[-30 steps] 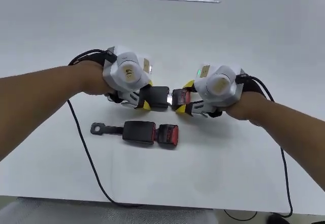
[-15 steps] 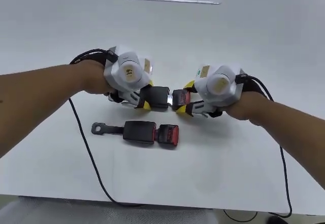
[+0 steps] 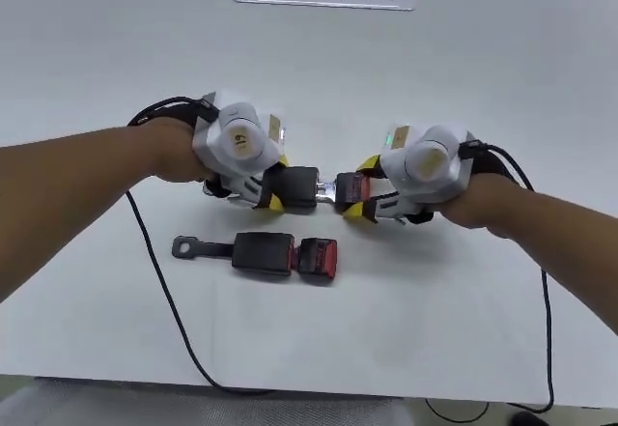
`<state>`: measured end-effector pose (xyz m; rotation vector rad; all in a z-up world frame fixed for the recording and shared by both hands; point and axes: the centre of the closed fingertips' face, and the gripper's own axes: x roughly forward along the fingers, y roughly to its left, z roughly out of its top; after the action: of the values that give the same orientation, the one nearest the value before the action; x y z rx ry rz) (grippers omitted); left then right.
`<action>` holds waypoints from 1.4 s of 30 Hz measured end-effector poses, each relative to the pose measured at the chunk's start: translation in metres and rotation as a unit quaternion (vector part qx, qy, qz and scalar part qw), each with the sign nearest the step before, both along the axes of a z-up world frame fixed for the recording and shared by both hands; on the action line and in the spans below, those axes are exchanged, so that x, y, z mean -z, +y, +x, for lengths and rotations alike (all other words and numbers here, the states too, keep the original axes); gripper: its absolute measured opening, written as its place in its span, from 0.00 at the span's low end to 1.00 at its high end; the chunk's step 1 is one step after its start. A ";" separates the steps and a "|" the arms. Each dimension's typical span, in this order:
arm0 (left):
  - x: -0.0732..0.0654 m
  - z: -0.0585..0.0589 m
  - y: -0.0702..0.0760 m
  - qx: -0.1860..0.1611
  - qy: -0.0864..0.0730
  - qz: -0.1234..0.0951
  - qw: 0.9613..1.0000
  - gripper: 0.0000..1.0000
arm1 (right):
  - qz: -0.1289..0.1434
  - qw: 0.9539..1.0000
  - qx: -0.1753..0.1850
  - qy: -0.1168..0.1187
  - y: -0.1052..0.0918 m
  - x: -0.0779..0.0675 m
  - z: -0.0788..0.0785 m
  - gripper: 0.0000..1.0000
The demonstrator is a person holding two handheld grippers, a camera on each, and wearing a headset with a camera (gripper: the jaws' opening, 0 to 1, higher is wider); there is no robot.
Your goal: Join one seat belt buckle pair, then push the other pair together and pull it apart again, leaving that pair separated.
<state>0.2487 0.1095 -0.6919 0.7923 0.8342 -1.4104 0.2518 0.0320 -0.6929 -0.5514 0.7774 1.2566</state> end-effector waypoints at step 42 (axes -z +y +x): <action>0.000 0.001 0.001 -0.004 0.004 -0.008 1.000 0.34 | -0.001 1.000 0.018 -0.008 -0.086 0.004 -0.005 0.35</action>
<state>0.2493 0.1100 -0.6919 0.7709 0.8304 -1.4113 0.2473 -0.0536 -0.6965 -0.5472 0.7714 1.2168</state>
